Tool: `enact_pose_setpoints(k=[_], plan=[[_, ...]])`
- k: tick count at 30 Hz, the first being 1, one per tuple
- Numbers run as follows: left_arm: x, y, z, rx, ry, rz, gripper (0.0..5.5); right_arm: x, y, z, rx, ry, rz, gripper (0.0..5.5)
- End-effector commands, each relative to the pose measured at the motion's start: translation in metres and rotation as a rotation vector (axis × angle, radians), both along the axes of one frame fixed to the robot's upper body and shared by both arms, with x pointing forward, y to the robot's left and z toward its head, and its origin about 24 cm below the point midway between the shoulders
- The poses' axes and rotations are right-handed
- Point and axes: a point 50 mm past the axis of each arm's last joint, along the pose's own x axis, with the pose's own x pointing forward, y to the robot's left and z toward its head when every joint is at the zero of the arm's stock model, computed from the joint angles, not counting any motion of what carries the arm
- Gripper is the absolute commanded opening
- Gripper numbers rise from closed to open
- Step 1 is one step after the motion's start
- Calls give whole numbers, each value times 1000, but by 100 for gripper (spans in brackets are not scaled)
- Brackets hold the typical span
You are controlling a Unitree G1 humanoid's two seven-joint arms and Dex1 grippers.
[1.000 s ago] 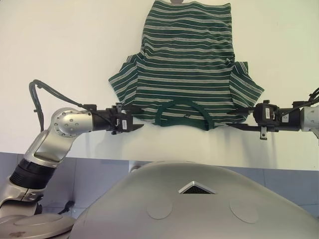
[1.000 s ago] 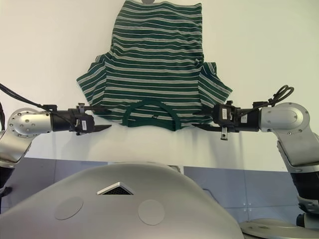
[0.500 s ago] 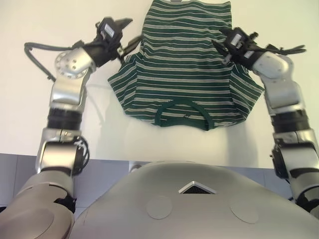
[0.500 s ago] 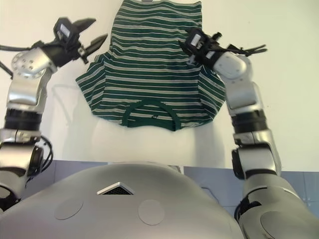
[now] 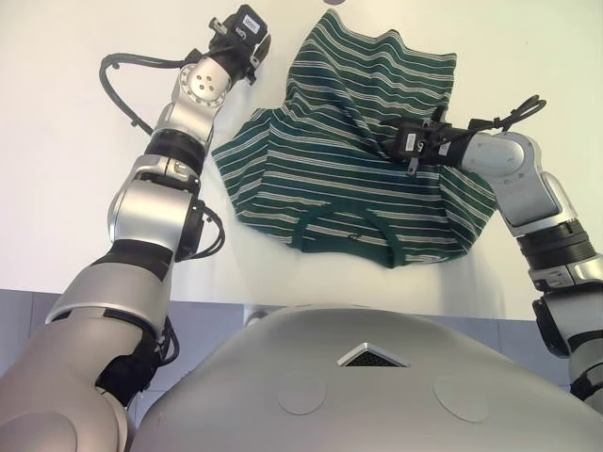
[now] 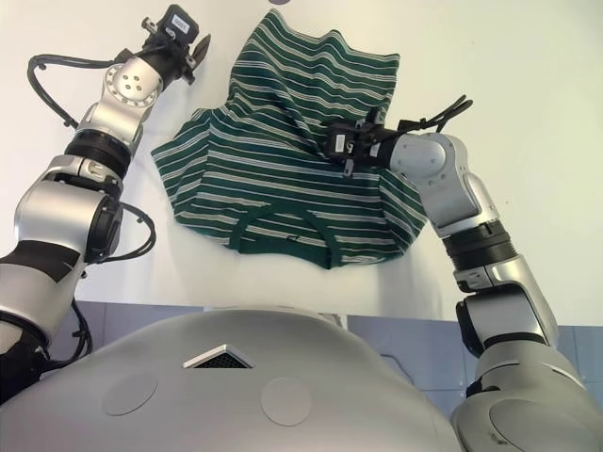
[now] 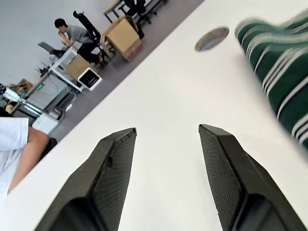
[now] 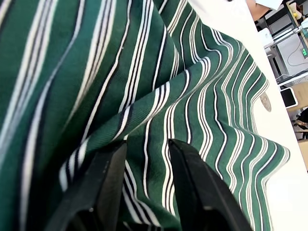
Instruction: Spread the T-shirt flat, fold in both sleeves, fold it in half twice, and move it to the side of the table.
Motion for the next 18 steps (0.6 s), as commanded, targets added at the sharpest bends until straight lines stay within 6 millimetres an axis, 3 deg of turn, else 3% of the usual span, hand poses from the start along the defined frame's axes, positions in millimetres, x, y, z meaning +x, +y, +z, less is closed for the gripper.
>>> enact_pose_setpoints(k=[1, 4, 8, 11, 13, 15, 18], plan=[[7, -28, 17, -15, -58, -106, 239, 28, 6, 18, 35, -134, -123, 163], [9, -44, 22, -7, -69, -147, 239, 44, 17, 31, 92, -224, -174, 163], [10, -49, 18, 53, -35, -143, 239, 60, 44, 38, 166, -302, -194, 163], [8, -47, 8, 131, 13, -143, 239, 65, 77, 13, 136, -278, -166, 163], [6, -46, 1, 157, 46, -135, 239, 61, 88, -13, 49, -241, -124, 163], [3, -43, -8, 185, 90, -120, 239, 47, 86, -40, -34, -144, -67, 163], [-4, -29, -25, 233, 159, -87, 239, 33, 77, -57, -94, -63, -12, 163]])
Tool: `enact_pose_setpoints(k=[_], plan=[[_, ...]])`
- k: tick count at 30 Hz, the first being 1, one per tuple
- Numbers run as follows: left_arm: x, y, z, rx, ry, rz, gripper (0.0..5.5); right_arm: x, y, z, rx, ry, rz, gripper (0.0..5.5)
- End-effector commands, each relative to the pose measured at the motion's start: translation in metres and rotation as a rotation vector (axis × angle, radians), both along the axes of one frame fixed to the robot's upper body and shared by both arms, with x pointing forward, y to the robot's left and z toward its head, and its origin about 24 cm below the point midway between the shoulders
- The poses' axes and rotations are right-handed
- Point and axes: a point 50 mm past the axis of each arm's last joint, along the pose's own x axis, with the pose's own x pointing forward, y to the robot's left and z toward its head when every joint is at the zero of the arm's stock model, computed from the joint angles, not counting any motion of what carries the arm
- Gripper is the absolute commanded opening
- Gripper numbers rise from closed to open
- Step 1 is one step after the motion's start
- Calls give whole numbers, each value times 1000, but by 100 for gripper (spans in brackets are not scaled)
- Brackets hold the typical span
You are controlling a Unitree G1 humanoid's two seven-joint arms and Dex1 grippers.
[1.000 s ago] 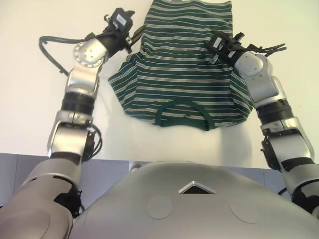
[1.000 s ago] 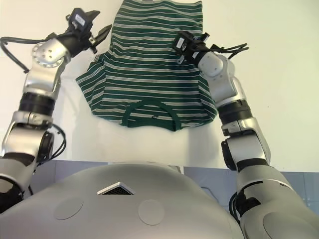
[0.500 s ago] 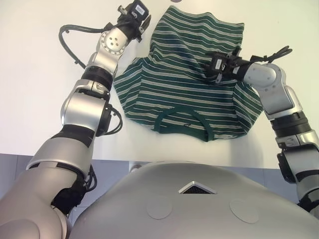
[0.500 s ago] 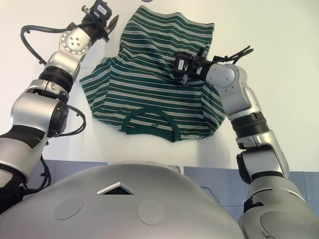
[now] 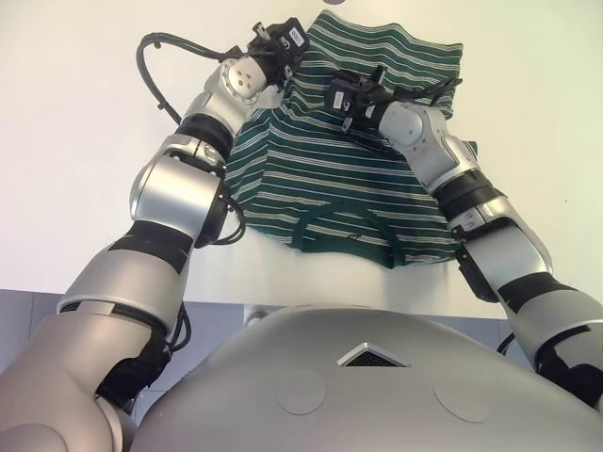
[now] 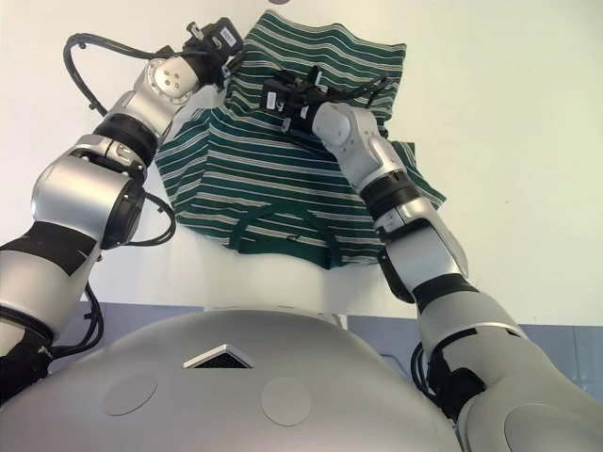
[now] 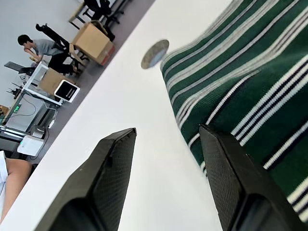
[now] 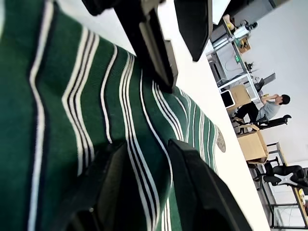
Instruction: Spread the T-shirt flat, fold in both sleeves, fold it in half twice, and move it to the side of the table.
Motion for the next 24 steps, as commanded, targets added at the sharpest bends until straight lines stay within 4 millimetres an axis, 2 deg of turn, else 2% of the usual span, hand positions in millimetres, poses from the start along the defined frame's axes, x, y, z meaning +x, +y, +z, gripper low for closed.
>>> enact_pose_setpoints(k=[1, 3, 7, 9, 11, 13, 14, 17, 19, 21, 24], plan=[[-9, 21, -21, 92, 81, 48, 239, -23, -16, -38, -122, 180, 45, 163], [-12, 29, -27, 120, 105, 62, 239, -24, -19, -39, -132, 194, 46, 163], [-23, 102, -36, 254, 171, 234, 239, -29, -31, -44, -141, 241, 21, 163], [-24, 135, -25, 263, 151, 350, 239, -32, -37, -46, -143, 262, 8, 163], [-21, 160, -9, 201, 122, 469, 239, -33, -43, -48, -142, 277, -10, 163], [-16, 170, 6, 57, 93, 563, 239, -33, -48, -49, -141, 284, -27, 163], [-11, 173, 18, -87, 67, 626, 239, -33, -49, -49, -137, 286, -36, 163], [2, 167, 42, -422, 6, 684, 239, -31, -46, -48, -126, 281, -38, 163], [9, 147, 48, -526, -11, 601, 239, -30, -39, -42, -97, 267, -5, 163], [18, 114, 51, -633, -18, 488, 239, -37, -12, -18, 63, 251, 130, 163], [22, 85, 55, -729, -25, 386, 239, -36, 14, 18, 254, 182, 216, 163]])
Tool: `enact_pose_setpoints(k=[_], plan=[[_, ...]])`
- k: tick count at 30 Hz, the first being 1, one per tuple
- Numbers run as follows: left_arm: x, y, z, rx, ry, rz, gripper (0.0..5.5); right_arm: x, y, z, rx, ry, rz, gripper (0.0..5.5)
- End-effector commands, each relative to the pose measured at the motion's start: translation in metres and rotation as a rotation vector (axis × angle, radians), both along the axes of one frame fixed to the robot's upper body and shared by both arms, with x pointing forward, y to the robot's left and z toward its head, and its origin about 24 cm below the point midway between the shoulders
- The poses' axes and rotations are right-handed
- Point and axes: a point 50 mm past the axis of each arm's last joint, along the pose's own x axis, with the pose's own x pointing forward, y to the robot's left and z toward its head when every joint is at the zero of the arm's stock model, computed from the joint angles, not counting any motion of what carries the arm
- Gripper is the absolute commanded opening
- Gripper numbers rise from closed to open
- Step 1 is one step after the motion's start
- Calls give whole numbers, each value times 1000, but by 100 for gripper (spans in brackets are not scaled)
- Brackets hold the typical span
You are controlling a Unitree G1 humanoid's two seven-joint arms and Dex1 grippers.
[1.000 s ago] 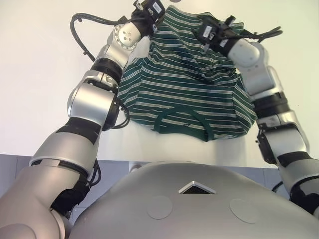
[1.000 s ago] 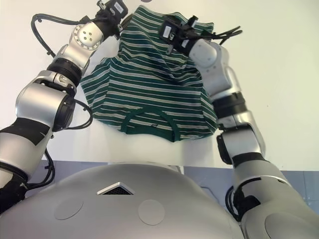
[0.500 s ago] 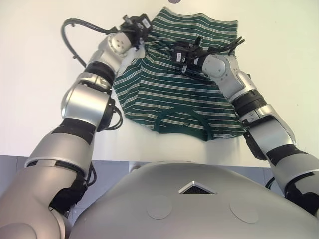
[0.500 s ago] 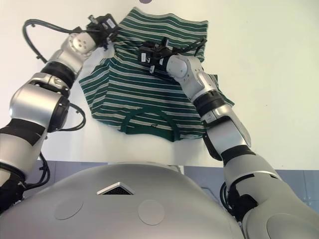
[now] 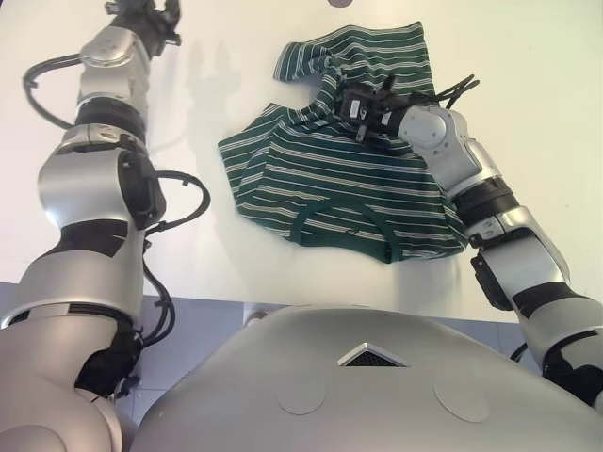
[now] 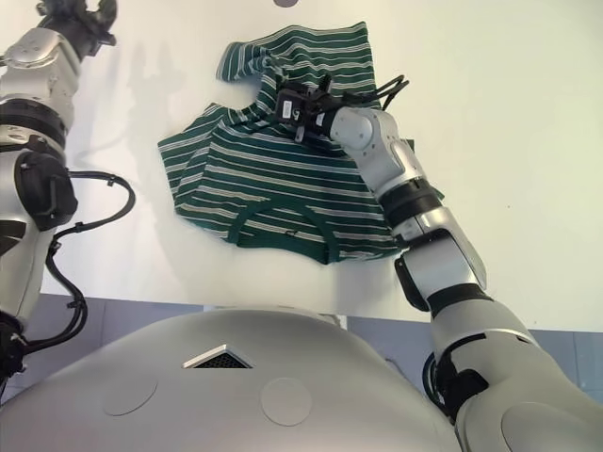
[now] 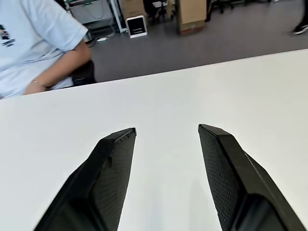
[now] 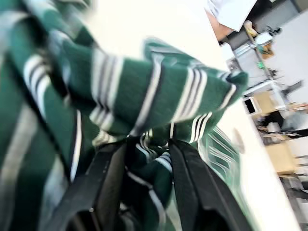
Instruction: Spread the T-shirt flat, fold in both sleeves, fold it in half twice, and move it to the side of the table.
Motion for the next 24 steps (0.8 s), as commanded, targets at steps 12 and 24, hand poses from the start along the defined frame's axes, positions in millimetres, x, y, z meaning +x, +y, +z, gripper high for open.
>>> enact_pose_setpoints(k=[12, 24], plan=[[-30, -23, 34, -95, -389, -297, 239, 53, -72, 57, 85, -203, -328, 163], [-77, -38, -12, -69, -201, -382, 239, 76, -132, 11, -40, -129, -926, 163]])
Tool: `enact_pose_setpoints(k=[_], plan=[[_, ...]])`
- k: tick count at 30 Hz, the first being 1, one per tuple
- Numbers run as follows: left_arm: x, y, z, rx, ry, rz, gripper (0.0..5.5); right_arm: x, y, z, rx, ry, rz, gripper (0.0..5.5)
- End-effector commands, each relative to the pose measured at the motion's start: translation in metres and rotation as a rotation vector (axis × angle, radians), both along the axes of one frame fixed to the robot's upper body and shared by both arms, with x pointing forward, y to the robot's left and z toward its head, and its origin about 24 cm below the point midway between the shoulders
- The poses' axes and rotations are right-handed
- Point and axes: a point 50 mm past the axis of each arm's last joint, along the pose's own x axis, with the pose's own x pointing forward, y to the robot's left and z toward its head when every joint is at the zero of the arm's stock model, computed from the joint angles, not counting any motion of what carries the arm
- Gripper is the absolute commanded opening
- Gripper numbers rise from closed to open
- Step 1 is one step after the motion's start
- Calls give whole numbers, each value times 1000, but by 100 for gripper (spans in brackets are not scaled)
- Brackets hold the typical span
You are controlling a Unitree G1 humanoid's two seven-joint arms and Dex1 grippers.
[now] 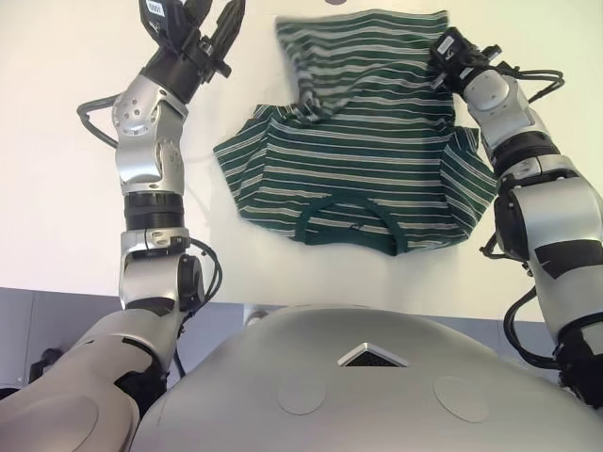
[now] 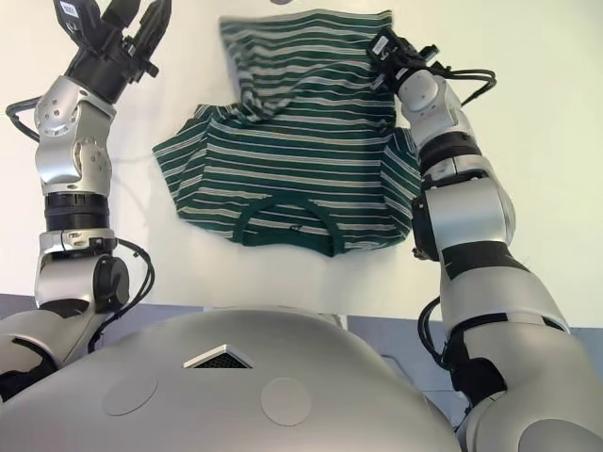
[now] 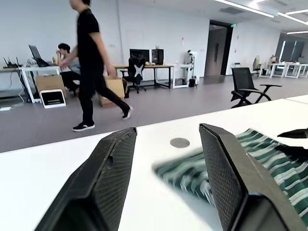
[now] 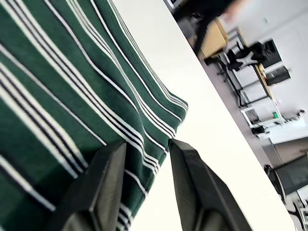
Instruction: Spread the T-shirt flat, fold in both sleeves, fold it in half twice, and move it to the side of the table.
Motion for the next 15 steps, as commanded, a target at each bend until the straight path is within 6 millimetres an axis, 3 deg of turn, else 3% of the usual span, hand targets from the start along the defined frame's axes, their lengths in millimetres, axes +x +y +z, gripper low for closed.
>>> enact_pose_setpoints(k=[1, 5, 7, 10, 12, 15], plan=[[-7, -4, -35, 248, 94, -12, 239, 9, -3, 15, 106, -100, -120, 163], [-27, -5, -107, 761, 213, -171, 239, 18, 10, 35, 254, -241, -108, 163], [-46, 19, -136, 1090, 258, -306, 239, 21, 8, 50, 292, -355, -114, 163], [-66, 55, -146, 1277, 300, -439, 239, 20, -6, 69, 343, -486, -118, 163], [-83, 73, -146, 1311, 319, -516, 239, 16, -20, 78, 343, -546, -117, 163], [-96, 70, -132, 1180, 269, -610, 239, 5, -39, 78, 299, -565, -114, 163]])
